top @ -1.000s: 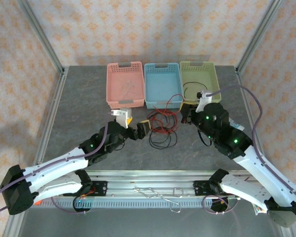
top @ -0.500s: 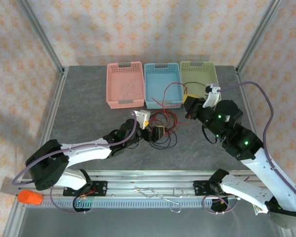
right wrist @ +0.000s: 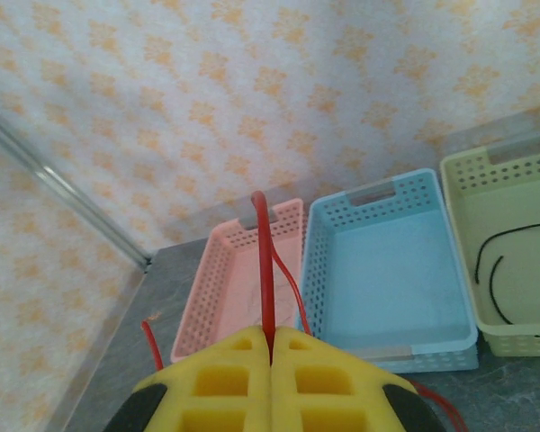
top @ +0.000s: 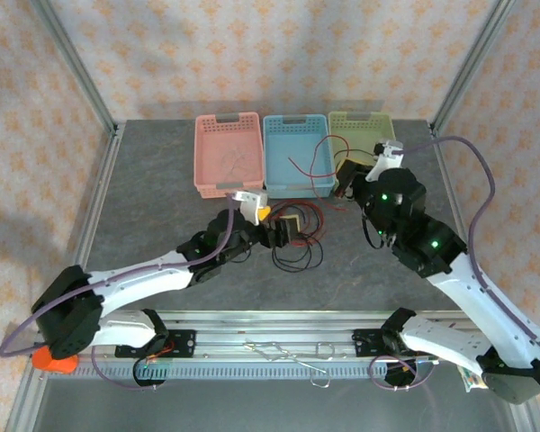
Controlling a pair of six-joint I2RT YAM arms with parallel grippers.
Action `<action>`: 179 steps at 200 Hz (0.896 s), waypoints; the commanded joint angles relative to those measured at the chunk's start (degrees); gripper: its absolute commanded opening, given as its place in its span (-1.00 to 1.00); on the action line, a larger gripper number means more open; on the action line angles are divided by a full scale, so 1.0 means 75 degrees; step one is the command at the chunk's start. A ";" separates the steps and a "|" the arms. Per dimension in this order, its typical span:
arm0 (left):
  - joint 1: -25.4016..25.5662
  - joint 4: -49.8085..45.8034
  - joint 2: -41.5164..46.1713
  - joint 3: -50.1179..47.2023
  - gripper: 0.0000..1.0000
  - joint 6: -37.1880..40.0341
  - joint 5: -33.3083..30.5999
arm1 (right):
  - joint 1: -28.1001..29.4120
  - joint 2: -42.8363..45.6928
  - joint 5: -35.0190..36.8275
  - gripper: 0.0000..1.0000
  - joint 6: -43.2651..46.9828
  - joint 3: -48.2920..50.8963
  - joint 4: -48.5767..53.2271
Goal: Untangle the cables
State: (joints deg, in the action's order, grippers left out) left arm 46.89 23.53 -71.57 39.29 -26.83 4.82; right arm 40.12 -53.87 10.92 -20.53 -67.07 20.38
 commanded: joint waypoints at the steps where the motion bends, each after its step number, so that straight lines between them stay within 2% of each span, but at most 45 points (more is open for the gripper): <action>1: -0.0219 -0.0682 0.0394 0.0427 0.99 0.0283 -0.0525 | -0.0101 -0.0186 0.0690 -1.00 -0.0053 -0.0060 -0.0766; 30: -0.0608 -0.1261 0.0474 0.0902 0.99 0.0529 -0.0637 | -0.0460 -0.0906 0.0607 -1.00 -0.0003 -0.0335 -0.0973; 102: -0.1903 -0.1324 -0.0086 0.1890 0.99 0.0594 0.0272 | -0.1068 -0.3352 0.0000 -1.00 0.0030 -0.1729 -0.1200; 111: -0.1994 -0.1244 -0.0148 0.1961 0.99 0.0643 0.0514 | -0.1126 -0.3644 -0.0111 -1.00 0.0013 -0.1866 -0.1250; 179: -0.2605 -0.1163 -0.0844 0.2374 0.99 0.0735 0.0872 | -0.1513 -0.5884 -0.0913 -1.00 -0.0053 -0.3256 -0.1334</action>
State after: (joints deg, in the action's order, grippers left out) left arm 29.17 14.44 -75.70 54.46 -22.37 8.62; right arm 29.87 -93.58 7.03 -20.53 -86.56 11.31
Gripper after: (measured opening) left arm 0.994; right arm 0.042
